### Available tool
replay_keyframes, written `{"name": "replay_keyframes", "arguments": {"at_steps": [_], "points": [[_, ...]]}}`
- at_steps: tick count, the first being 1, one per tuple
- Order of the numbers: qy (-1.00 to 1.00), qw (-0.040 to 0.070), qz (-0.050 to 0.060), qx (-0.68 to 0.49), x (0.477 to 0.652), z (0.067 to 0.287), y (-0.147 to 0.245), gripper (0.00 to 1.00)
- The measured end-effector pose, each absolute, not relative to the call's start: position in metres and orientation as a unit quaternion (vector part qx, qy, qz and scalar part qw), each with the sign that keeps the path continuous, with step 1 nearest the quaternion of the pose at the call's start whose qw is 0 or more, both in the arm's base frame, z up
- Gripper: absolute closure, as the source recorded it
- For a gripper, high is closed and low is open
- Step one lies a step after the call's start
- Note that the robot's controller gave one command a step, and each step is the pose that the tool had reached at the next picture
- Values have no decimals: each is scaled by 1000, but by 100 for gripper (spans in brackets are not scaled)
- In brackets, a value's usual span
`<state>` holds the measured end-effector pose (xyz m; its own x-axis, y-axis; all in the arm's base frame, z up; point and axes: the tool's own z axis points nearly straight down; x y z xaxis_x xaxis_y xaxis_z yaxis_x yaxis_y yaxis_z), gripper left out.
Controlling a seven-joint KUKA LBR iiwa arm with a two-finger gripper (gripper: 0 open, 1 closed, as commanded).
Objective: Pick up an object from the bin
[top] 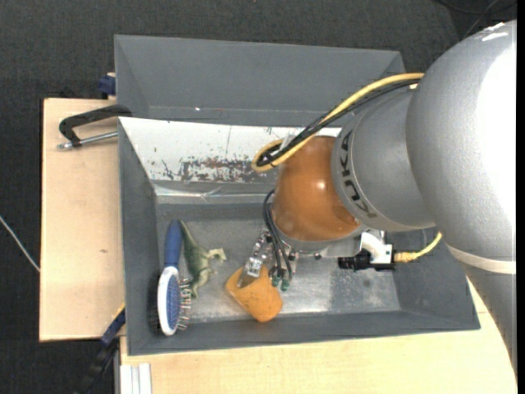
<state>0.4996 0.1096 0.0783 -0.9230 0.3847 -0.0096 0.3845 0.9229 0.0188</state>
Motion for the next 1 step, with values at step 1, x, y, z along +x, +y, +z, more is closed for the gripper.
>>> {"name": "replay_keyframes", "arguments": {"at_steps": [1], "points": [[991,8,1,130,528,271,38,100]]}}
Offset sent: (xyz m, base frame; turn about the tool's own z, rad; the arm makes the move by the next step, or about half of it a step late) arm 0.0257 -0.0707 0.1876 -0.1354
